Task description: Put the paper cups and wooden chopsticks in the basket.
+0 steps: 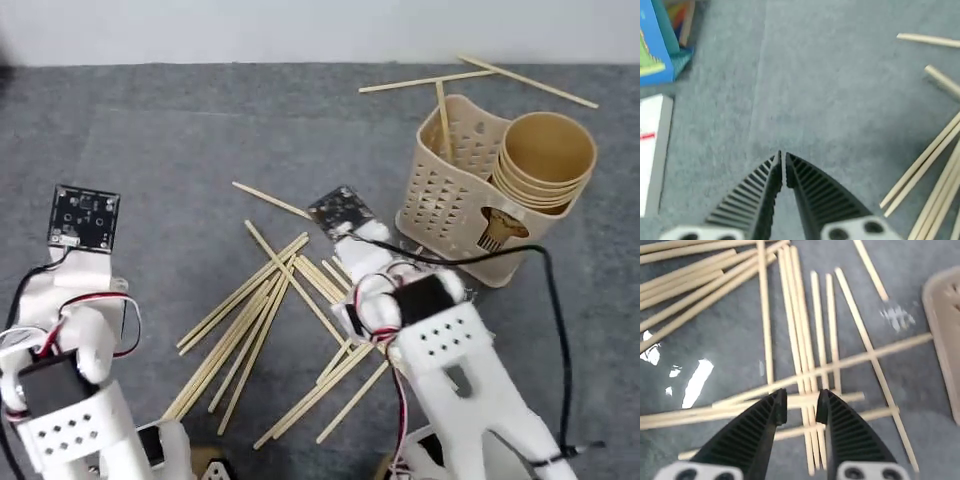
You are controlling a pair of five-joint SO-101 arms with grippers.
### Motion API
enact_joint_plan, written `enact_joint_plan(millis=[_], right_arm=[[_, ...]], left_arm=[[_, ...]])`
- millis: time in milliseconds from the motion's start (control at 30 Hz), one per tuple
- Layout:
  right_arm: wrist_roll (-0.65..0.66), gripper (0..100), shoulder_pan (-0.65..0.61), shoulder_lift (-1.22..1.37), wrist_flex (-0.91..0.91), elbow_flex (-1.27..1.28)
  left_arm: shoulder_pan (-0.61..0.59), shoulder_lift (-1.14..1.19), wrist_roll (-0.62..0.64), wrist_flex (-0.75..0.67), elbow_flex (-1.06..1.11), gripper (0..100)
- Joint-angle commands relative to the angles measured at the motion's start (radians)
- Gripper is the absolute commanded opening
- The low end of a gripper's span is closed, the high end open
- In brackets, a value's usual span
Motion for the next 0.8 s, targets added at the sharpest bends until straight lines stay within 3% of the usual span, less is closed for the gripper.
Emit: enact_joint_plan(millis=[0, 300, 633, 767], right_arm=[[-0.008, 10.8, -0.051, 0.056, -0.088, -0.061], [-0.006, 10.9, -0.125, 0.268, -0.206, -0.147], [-0.003, 11.1, -0.122, 0.568, -0.205, -0.356], [-0.005, 16.3, -0.119, 0.642, -0.205, -0.382]], left_arm=[[-0.031, -0.02, -0.035, -0.069, 0.056, 2], [-0.103, -0.021, -0.051, -0.241, 0.294, 2], [-0.104, -0.021, -0.049, -0.324, 0.446, 2], [-0.101, -0.021, -0.044, -0.324, 0.487, 2]])
